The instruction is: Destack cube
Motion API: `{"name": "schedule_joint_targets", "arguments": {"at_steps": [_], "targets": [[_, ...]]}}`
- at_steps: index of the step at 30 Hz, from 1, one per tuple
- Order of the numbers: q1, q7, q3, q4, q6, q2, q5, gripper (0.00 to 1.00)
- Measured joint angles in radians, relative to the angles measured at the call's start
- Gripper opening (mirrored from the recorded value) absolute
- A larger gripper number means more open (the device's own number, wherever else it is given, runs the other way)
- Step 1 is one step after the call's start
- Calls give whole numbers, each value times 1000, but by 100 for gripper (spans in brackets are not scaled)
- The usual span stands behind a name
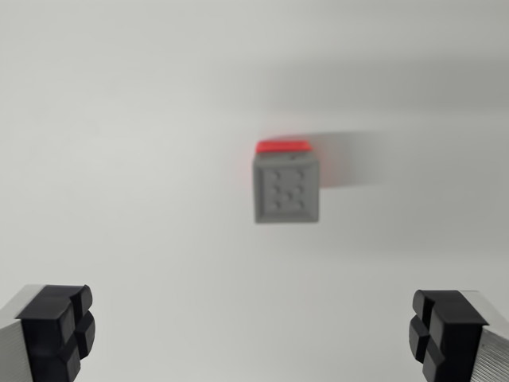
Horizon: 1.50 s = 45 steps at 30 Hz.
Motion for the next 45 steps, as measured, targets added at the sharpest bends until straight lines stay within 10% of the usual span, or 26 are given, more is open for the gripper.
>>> {"name": "schedule_joint_targets", "arguments": {"at_steps": [45], "targets": [[-1,-24,-7,-99,142,77,-7,100]]}}
